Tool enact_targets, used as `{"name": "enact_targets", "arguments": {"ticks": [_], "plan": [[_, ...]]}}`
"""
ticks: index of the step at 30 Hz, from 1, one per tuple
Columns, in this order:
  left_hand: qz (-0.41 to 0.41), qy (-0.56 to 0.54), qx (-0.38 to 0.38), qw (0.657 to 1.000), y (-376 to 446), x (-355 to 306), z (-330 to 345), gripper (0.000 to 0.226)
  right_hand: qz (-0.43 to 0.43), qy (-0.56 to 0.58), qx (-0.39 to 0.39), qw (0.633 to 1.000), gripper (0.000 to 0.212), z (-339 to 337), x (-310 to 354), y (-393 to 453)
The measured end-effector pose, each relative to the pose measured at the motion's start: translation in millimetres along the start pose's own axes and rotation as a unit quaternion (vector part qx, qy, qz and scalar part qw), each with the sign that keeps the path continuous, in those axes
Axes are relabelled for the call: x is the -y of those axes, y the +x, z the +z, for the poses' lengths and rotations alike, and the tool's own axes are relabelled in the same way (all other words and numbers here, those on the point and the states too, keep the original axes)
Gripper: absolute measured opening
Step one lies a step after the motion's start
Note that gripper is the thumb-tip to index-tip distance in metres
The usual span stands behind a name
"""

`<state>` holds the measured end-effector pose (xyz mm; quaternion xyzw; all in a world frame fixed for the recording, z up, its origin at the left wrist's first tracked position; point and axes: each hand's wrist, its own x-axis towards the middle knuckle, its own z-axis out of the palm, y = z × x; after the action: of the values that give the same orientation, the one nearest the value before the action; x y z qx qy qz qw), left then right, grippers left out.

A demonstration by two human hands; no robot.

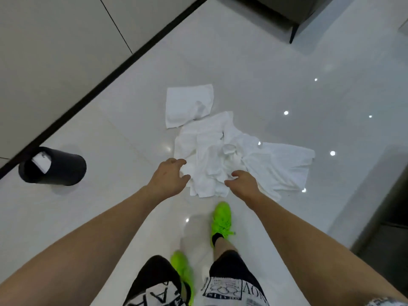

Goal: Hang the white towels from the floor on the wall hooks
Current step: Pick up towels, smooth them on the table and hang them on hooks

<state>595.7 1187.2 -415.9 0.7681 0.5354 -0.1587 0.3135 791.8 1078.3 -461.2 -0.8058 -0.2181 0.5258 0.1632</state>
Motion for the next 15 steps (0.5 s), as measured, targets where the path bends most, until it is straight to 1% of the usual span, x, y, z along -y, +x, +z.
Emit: {"name": "enact_targets", "arguments": {"ticks": [4, 8, 10, 13, 14, 15], "plan": [[-0.036, -0.015, 0.027, 0.999, 50, 17, 31, 0.054, 0.059, 0.050, 0.011, 0.997, 0.055, 20, -18, 61], [-0.060, -0.036, 0.063, 0.996, 114, 48, 82, 0.053, 0.113, 0.069, 0.011, 0.991, 0.054, 59, -46, 139], [-0.061, -0.044, 0.076, 0.994, 154, 67, 113, 0.052, 0.134, 0.076, 0.002, 0.988, 0.050, 83, -61, 184], [-0.061, -0.055, 0.088, 0.993, 217, 101, 169, 0.052, 0.165, 0.094, -0.012, 0.982, 0.058, 126, -85, 251], [-0.061, -0.056, 0.095, 0.992, 236, 112, 189, 0.051, 0.179, 0.106, -0.010, 0.978, 0.056, 141, -94, 272], [-0.060, -0.055, 0.105, 0.991, 254, 123, 207, 0.051, 0.192, 0.129, -0.005, 0.973, 0.049, 156, -102, 294]]}}
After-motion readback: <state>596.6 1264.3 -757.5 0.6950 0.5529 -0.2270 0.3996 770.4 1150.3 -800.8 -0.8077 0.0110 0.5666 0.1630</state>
